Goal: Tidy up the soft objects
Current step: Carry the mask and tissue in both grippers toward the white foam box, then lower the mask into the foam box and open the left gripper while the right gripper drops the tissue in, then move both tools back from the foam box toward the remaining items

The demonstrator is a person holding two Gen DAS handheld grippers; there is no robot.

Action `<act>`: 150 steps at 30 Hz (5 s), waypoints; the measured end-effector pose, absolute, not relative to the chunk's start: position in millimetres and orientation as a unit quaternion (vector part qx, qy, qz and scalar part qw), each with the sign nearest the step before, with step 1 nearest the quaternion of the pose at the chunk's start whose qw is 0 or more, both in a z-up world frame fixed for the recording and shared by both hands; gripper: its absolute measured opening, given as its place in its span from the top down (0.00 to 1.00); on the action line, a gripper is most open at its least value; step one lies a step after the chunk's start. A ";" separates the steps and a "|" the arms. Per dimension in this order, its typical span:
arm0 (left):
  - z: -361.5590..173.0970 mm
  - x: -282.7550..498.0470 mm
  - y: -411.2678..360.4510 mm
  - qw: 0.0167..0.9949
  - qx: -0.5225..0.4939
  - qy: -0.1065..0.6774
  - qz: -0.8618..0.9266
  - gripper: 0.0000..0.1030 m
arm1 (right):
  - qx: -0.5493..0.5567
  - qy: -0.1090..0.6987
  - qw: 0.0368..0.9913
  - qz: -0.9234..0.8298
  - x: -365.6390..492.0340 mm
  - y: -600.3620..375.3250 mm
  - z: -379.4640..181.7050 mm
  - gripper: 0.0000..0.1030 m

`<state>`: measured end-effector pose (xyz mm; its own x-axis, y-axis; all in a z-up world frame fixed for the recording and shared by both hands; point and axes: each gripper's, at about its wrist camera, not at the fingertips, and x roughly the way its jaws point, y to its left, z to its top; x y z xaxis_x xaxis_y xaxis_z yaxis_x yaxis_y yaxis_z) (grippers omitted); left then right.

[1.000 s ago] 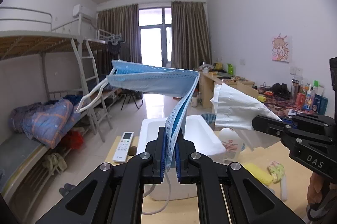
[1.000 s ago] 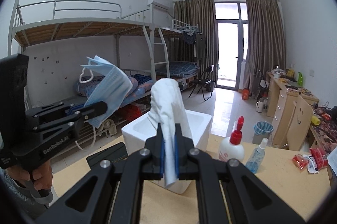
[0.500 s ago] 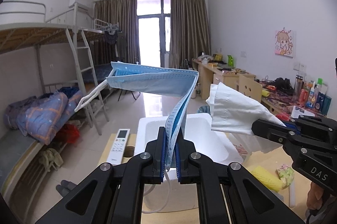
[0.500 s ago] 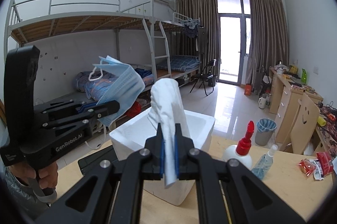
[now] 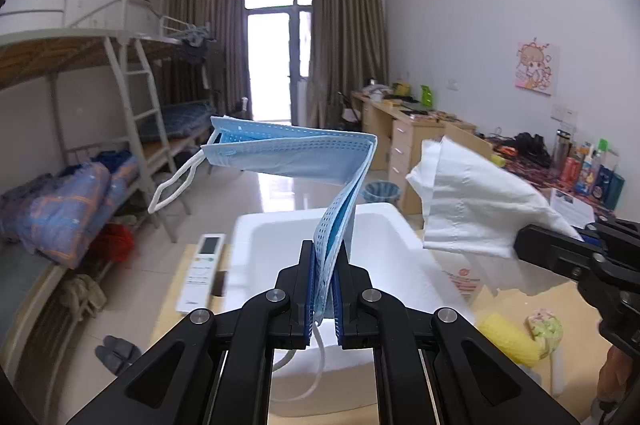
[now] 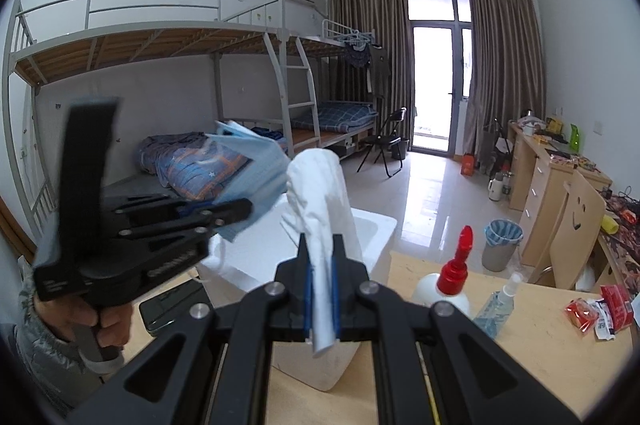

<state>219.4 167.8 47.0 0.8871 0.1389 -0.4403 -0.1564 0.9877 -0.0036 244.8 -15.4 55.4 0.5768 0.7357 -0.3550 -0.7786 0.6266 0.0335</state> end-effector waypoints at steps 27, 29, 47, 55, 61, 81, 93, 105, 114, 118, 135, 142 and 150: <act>52.3 221.6 161.4 0.976 -0.013 0.204 0.072 0.04 | -0.056 0.169 0.898 0.402 252.5 -29.5 55.8 0.90; 54.5 216.2 161.2 0.977 -0.009 0.196 0.079 0.02 | -0.056 0.170 0.898 0.401 252.9 -27.8 55.1 0.90; 65.2 162.4 183.1 0.979 -0.016 0.148 0.138 0.01 | -0.074 0.172 0.884 0.427 257.0 9.0 52.7 0.90; 64.4 147.1 198.8 0.976 -0.024 0.145 0.162 0.01 | -0.073 0.182 0.874 0.444 257.5 32.0 50.4 0.90; 64.5 140.0 205.6 0.974 -0.029 0.141 0.172 0.01 | -0.072 0.190 0.871 0.448 264.5 40.6 48.7 0.90; 64.2 131.8 210.5 0.974 -0.035 0.141 0.176 0.01 | -0.066 0.172 0.875 0.447 260.7 37.9 50.5 0.02; 72.1 122.1 197.2 0.976 -0.025 0.136 0.167 0.01 | -0.064 0.158 0.880 0.444 244.3 20.9 66.1 0.01; 83.9 101.6 159.2 0.981 -0.016 0.131 0.145 0.01 | -0.056 0.146 0.886 0.436 214.3 -14.1 77.4 0.01; 89.9 79.4 126.0 0.982 -0.014 0.126 0.138 0.01 | -0.045 0.136 0.891 0.431 193.3 -44.6 76.8 0.01; 92.6 68.8 111.5 0.983 -0.016 0.125 0.133 0.01 | -0.042 0.125 0.894 0.428 177.4 -60.9 77.5 0.01; 91.8 39.6 71.4 0.990 -0.011 0.105 0.097 0.01 | -0.035 0.091 0.913 0.397 135.1 -114.0 71.8 0.01; 85.4 30.7 67.7 0.990 -0.011 0.087 0.107 0.01 | -0.039 0.086 0.920 0.381 125.7 -124.7 59.4 0.01; 58.8 31.4 60.2 0.991 -0.008 0.071 0.116 0.01 | -0.049 0.078 0.935 0.344 118.4 -131.0 34.0 0.01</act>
<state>31.4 60.2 58.8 0.9630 0.2283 -0.1434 -0.2306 0.9731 0.0005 118.4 -131.0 34.0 0.7519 0.6345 -0.1790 -0.6497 0.7592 -0.0385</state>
